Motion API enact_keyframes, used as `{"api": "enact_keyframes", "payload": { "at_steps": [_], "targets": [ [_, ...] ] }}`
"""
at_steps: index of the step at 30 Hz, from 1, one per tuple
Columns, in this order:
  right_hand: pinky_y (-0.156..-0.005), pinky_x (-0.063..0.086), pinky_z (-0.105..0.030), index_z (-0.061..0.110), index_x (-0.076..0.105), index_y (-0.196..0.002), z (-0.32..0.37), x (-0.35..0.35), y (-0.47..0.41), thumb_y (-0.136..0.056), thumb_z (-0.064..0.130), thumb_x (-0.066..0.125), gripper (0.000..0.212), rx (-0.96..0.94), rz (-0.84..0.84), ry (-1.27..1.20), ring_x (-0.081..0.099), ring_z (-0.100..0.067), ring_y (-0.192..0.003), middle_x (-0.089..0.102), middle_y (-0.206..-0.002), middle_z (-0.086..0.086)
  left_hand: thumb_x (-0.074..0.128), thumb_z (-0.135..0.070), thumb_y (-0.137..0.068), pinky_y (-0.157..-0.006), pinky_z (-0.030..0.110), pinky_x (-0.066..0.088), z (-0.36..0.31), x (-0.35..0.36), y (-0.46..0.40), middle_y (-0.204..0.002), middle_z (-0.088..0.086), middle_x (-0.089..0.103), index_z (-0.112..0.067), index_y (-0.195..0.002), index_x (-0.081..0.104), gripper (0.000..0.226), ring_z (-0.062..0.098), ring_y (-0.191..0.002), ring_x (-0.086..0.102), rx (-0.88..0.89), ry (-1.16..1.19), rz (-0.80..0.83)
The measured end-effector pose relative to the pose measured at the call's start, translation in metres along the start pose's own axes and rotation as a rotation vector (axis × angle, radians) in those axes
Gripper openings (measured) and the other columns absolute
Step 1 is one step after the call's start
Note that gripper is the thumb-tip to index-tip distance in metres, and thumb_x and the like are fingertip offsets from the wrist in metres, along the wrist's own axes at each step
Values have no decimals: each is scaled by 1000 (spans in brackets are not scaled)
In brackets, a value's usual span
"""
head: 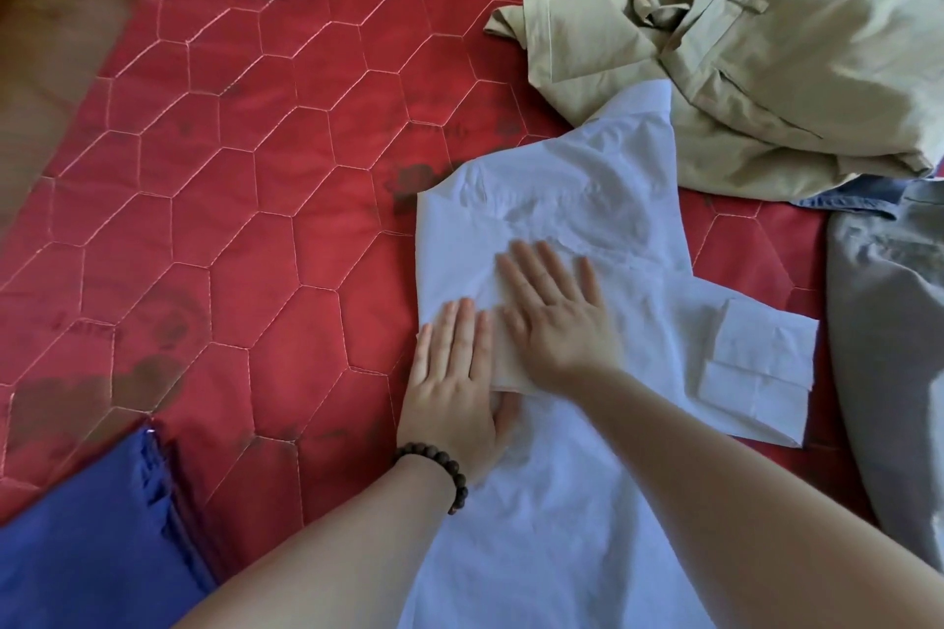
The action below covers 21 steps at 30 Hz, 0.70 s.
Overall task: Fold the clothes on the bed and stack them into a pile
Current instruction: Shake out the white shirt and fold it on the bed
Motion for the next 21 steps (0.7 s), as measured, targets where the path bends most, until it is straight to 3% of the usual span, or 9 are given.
{"api": "enact_keyframes", "payload": {
  "at_steps": [3,5,8,10,12,18,21],
  "targets": [
    [-118,-14,-39,33,-2,-153,-37,-6,5,-99,51,10,58,120,-11,47,-11,-9,-148,-10,-159,12,25,-51,-90,-119,50,18,1,1,1,-161,15,12,-3,-152,21,78,28,-150,6,8,14,12],
    [-118,-14,-38,31,1,-154,-54,-12,10,-99,51,13,59,177,-25,44,-6,-11,-149,-5,-161,9,30,-49,-91,-119,51,18,1,1,2,-162,13,11,-4,-152,20,77,27,-150,4,10,17,10],
    [-118,12,-45,17,26,-152,-60,-27,9,-99,44,39,61,182,-104,30,25,-25,-144,30,-156,-6,34,-48,-89,-118,52,19,2,1,3,-161,12,14,-5,-152,24,76,28,-150,7,19,30,-3],
    [-102,31,-46,9,49,-137,-62,-39,4,-94,41,54,54,210,-191,62,44,-34,-122,52,-132,-13,37,-49,-88,-117,51,19,2,1,3,-161,12,17,-5,-151,27,77,28,-150,10,19,26,-8],
    [-89,32,-44,9,57,-118,-65,-45,-4,-92,44,56,44,289,-193,91,46,-34,-109,56,-114,-13,37,-51,-88,-118,51,19,2,2,2,-161,11,17,-6,-151,27,78,27,-150,10,12,11,0],
    [-87,29,-41,14,52,-100,-71,-45,-19,-92,58,48,46,361,-108,48,45,-30,-106,57,-103,-7,26,-69,-91,-119,51,16,3,6,3,-163,11,9,-9,-153,22,86,27,-150,3,14,-6,31],
    [-84,29,-42,16,42,-87,-79,-49,-17,-90,63,46,48,375,-98,27,46,-28,-86,48,-74,-2,18,-74,-90,-119,52,17,2,5,3,-162,11,10,-9,-153,24,90,27,-150,5,23,-4,23]
  ]
}}
Point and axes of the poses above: each hand's wrist, its own y-axis away from the middle knuckle, its own x-axis out of the palm, z = x × y, the point moved 6 cm from there along -y, towards the middle knuckle
